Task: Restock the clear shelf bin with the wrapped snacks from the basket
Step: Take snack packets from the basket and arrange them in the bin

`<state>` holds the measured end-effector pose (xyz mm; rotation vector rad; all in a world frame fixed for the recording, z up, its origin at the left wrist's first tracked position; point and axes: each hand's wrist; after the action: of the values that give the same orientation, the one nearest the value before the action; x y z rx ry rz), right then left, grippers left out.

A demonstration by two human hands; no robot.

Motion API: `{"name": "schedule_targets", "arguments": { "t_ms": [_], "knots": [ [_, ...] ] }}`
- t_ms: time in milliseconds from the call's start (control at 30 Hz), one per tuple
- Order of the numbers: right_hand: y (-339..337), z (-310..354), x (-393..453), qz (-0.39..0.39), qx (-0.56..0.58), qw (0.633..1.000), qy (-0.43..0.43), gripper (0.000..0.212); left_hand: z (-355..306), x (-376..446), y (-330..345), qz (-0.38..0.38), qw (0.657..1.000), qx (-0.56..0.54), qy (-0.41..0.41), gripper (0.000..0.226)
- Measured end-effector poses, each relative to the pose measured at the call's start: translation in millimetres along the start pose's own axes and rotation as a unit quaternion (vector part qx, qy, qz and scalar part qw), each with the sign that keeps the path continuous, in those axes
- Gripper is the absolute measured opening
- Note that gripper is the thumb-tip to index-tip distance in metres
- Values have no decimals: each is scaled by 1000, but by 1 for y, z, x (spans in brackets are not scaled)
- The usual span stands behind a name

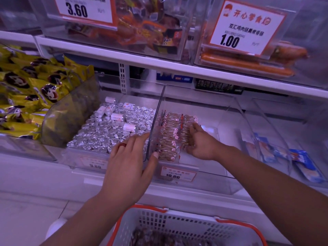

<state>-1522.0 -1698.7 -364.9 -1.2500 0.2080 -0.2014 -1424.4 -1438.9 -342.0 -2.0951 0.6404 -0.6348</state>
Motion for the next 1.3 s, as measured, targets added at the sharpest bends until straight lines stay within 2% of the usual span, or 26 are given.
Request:
{"name": "schedule_targets", "arguments": {
  "t_ms": [67,200,433,533,633,667,733,800,833,867,900,933,967,1000,1033,1067,1100,1133,1167,1233,1300],
  "knots": [
    [0,-2,0,1,-14,1000,-4,66,0,0,0,-1,1000,-1,0,47],
    [0,-7,0,39,-67,996,36,91,0,0,0,-5,1000,-5,5,46],
    [-5,-7,-2,63,-110,991,37,117,4,0,2,1,1000,-5,14,48],
    [-13,2,-4,47,-102,993,27,118,5,0,2,3,1000,-25,13,49],
    [-30,19,-16,9,-73,997,22,108,4,-3,0,-18,997,-75,20,50],
    [-37,26,-24,-29,-65,997,9,100,3,-6,-3,-39,995,-86,41,48],
    [-46,45,-54,-202,-37,977,-53,66,1,-15,-6,-99,984,-100,113,42],
    [-41,63,-100,-414,-2,902,-120,33,-1,-32,-1,-128,963,-122,203,34],
    [-29,71,-125,-474,18,870,-136,27,-3,-42,6,-118,953,-133,244,31],
    [-8,78,-151,-486,45,861,-141,25,-3,-56,17,-86,946,-137,280,28],
    [21,83,-175,-456,74,877,-133,23,-2,-71,31,-38,941,-125,313,25],
    [55,86,-198,-389,98,909,-115,21,4,-89,48,25,937,-92,337,23],
    [94,84,-219,-286,112,948,-86,19,14,-107,66,103,932,-36,345,23],
    [133,79,-238,-148,119,981,-46,19,29,-123,86,189,923,41,332,26],
    [166,71,-253,0,133,991,7,24,49,-136,104,269,905,127,305,32],
    [197,57,-266,130,149,978,70,35,71,-147,120,330,881,204,272,39],
    [222,42,-279,220,145,956,127,47,92,-155,135,373,857,263,241,48],
    [243,28,-288,266,133,941,160,53,109,-159,149,398,841,303,208,55],
    [259,14,-294,273,110,939,178,58,120,-162,161,410,835,321,175,61],
    [287,-2,-298,234,81,942,229,78,129,-167,188,423,839,323,116,65],
    [315,-7,-296,224,107,930,272,103,126,-177,216,426,841,317,98,66]
  ]
}}
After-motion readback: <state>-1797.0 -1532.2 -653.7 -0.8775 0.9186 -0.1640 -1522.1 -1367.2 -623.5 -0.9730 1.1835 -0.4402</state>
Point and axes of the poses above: each hand's wrist, its own x-axis towards the middle knuckle, its own y-axis out of the palm, z = x × y, and after that the axes turned 15 degrees about -y, right-handed
